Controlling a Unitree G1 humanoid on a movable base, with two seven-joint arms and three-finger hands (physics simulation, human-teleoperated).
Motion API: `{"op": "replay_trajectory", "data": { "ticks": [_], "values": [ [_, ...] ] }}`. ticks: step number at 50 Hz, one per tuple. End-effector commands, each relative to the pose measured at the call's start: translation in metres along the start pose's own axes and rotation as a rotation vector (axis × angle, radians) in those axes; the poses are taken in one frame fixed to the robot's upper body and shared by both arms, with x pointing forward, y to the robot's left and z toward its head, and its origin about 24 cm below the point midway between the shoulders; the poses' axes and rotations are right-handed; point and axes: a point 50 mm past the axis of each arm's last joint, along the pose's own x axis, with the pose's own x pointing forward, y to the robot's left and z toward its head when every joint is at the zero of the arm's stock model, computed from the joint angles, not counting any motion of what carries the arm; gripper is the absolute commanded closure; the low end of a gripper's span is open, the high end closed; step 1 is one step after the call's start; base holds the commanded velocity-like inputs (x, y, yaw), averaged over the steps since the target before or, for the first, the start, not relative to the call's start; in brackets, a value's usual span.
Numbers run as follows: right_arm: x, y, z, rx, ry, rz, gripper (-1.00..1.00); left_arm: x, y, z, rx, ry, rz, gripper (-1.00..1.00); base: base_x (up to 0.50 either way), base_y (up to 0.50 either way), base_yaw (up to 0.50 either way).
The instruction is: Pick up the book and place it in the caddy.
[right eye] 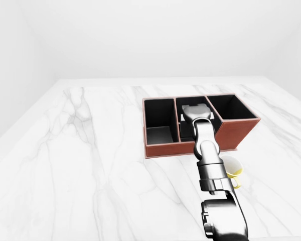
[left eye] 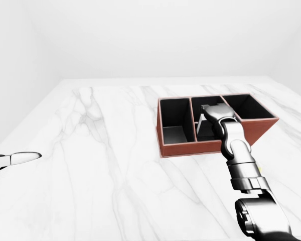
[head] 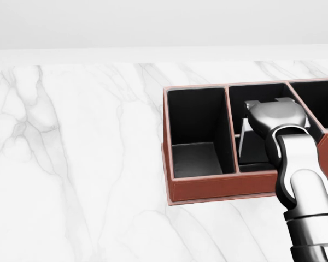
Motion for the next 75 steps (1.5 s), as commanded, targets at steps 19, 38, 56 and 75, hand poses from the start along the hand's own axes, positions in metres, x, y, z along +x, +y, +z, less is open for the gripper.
{"op": "replay_trajectory", "data": {
  "ticks": [19,38,56,75],
  "values": [
    [0.008,-0.002,-0.005,-0.037,0.018,-0.096,1.0,0.0,0.001,0.001,-0.002,-0.004,0.005,-1.0,0.0,0.0,0.0],
    [0.014,0.008,-0.007,-0.011,0.017,-0.094,1.0,0.0,0.001,0.0,-0.002,0.0,0.006,-1.0,0.0,0.0,0.0],
    [0.023,0.02,0.002,0.02,-0.011,-0.108,1.0,-0.001,0.001,-0.001,-0.002,0.003,0.006,-1.0,0.0,0.0,0.0],
    [0.031,0.021,-0.003,0.004,0.007,-0.139,1.0,-0.001,0.002,-0.001,-0.004,0.006,0.009,-1.0,0.0,0.0,0.0]
  ]
}}
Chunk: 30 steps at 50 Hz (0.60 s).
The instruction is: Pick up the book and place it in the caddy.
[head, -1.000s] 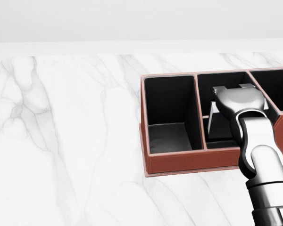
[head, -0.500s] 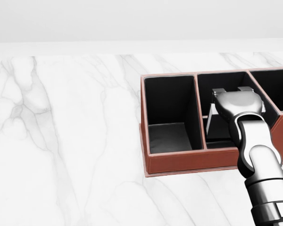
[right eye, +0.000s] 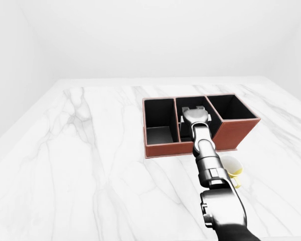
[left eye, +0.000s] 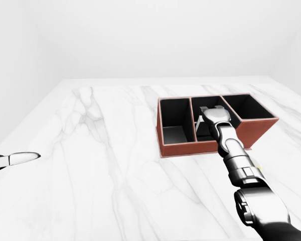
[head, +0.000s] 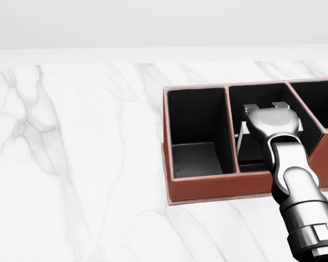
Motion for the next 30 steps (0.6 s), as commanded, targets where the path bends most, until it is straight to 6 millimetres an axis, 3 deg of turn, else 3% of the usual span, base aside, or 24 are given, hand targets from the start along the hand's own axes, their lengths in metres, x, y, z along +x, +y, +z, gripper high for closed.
{"op": "replay_trajectory", "data": {
  "ticks": [1,30],
  "values": [
    [0.004,-0.01,-0.001,-0.008,0.004,-0.074,1.0,0.0,0.0,0.0,-0.001,0.001,0.001,-1.0,0.0,0.0,0.0],
    [0.004,0.02,0.004,-0.004,-0.005,0.011,1.0,0.0,0.001,0.001,0.001,-0.005,0.003,-1.0,0.0,0.0,0.0]
  ]
}}
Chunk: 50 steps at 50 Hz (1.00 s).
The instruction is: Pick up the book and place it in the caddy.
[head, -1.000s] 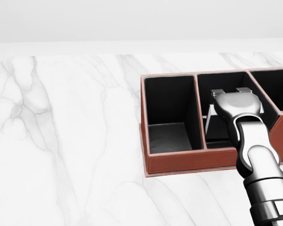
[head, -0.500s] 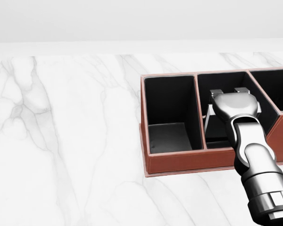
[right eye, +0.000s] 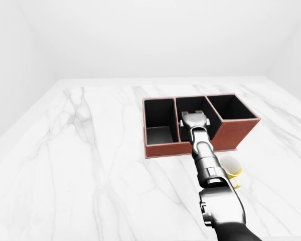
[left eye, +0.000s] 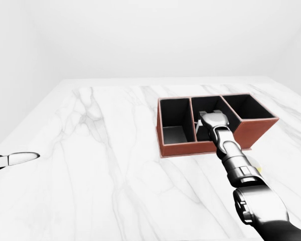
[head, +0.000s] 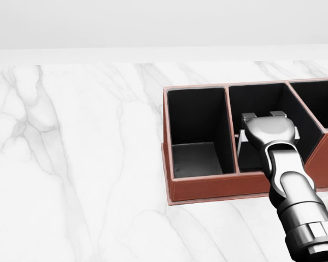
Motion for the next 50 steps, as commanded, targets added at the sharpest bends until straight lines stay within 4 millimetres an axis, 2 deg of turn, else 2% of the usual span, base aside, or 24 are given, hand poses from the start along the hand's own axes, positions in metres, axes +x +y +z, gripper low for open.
{"op": "replay_trajectory", "data": {
  "ticks": [1,16,24,25,50],
  "values": [
    [0.001,0.0,0.002,-0.003,-0.008,-0.02,1.0,0.0,0.0,0.001,0.001,-0.004,0.001,-1.0,0.0,0.0,0.0],
    [0.002,0.012,0.006,0.002,-0.014,0.028,1.0,0.001,0.001,0.001,-0.001,-0.005,0.002,-1.0,0.0,0.0,0.0],
    [0.003,0.01,0.009,0.013,-0.026,0.022,1.0,0.0,0.001,0.001,-0.001,-0.004,0.003,-1.0,0.0,0.0,0.0],
    [0.003,0.01,0.009,0.016,-0.028,0.021,-1.0,0.0,0.001,0.0,-0.002,-0.003,0.003,-1.0,0.0,0.0,0.0],
    [0.003,0.001,0.005,0.02,-0.031,-0.001,-1.0,0.0,0.0,-0.001,-0.001,0.002,0.0,-1.0,0.0,0.0,0.0]
  ]
}}
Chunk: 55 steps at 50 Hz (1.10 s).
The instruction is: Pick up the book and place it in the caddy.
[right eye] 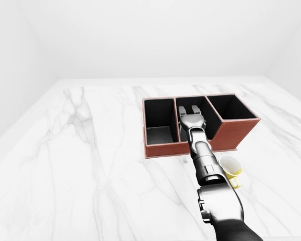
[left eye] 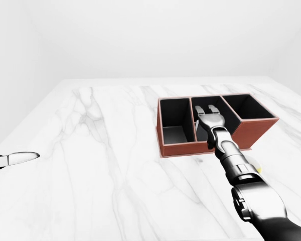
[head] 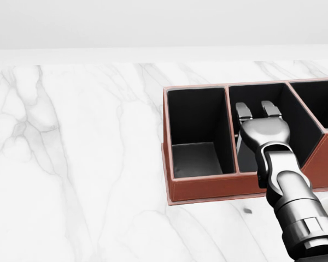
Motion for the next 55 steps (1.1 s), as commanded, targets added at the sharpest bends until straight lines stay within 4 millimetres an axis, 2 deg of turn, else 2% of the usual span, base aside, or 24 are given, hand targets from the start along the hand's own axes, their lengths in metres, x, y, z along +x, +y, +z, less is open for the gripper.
{"op": "replay_trajectory", "data": {
  "ticks": [1,14,21,28,40,50,55],
  "values": [
    [0.0,-0.005,-0.003,0.005,-0.001,-0.012,-1.0,0.0,0.0,0.0,0.0,0.002,-0.002,-1.0,0.0,0.0,0.0],
    [-0.003,-0.016,-0.005,0.018,-0.006,-0.033,-1.0,-0.001,-0.001,0.0,0.002,0.004,-0.004,-1.0,0.0,0.0,0.0],
    [-0.012,-0.035,-0.005,0.083,-0.028,-0.067,-1.0,0.0,-0.001,0.001,0.004,-0.003,-0.004,-1.0,0.0,0.0,0.0],
    [-0.021,-0.046,-0.015,0.129,-0.035,-0.092,-1.0,-0.001,-0.001,0.001,0.005,-0.001,-0.008,-1.0,0.0,0.0,0.0],
    [-0.034,-0.048,-0.024,0.172,-0.051,-0.107,-1.0,0.0,-0.002,0.001,0.008,-0.001,-0.009,-1.0,0.0,0.0,0.0],
    [-0.052,-0.056,-0.029,0.261,-0.088,-0.146,-1.0,-0.002,-0.006,-0.002,0.013,0.014,-0.024,-1.0,0.0,0.0,0.0],
    [-0.069,-0.066,-0.029,0.301,-0.127,-0.176,-1.0,-0.001,-0.006,0.0,0.016,0.005,-0.027,-1.0,0.0,0.0,0.0]
  ]
}}
